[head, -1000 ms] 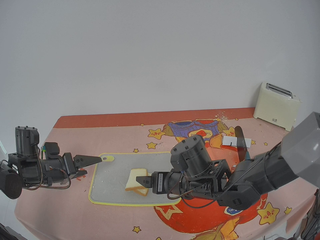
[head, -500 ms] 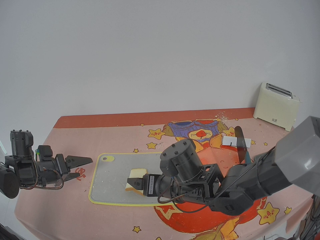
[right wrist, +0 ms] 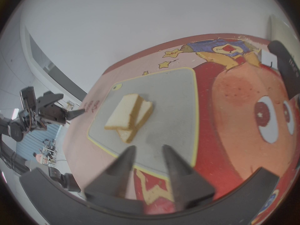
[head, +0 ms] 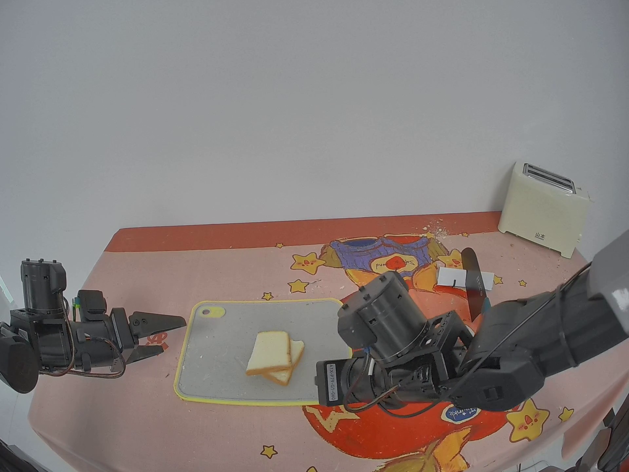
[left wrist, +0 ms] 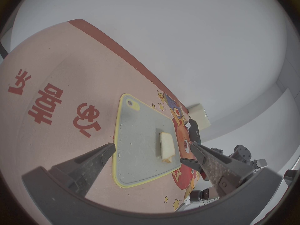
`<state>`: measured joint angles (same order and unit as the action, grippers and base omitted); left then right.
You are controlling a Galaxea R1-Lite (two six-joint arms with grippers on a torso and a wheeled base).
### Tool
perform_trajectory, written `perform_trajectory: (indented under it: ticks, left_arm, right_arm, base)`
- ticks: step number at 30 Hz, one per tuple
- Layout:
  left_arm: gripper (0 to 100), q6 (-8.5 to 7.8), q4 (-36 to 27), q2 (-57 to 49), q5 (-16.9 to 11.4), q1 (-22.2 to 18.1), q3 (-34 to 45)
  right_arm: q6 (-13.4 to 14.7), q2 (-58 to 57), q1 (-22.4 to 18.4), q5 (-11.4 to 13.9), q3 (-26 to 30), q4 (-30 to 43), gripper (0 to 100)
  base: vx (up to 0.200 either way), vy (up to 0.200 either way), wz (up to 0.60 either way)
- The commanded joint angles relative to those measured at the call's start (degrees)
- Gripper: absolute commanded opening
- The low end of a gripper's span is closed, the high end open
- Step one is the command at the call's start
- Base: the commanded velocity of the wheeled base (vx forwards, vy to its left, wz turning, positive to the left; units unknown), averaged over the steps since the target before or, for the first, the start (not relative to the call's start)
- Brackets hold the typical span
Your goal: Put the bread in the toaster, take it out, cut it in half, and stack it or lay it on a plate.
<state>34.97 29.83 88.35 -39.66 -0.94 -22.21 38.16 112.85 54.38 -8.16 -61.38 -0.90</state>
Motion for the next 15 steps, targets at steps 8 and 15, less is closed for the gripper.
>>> perform_trajectory:
  ticks: [8,15]
  left_arm:
    - [100,-0.96,0.1,3.3,-0.1,-0.3,0.2]
    - [100,-3.25,0.1,5.2,-0.2,-0.2,0.5]
  right_arm:
    - [-3.5,3.9,1.1,-5.9,-7.2,1.0,0]
    - [-3.5,6.1,0.9,-6.0,-7.7,0.6,0]
  base:
    - [0.000,0.000,0.00]
    - [0.000,0.000,0.00]
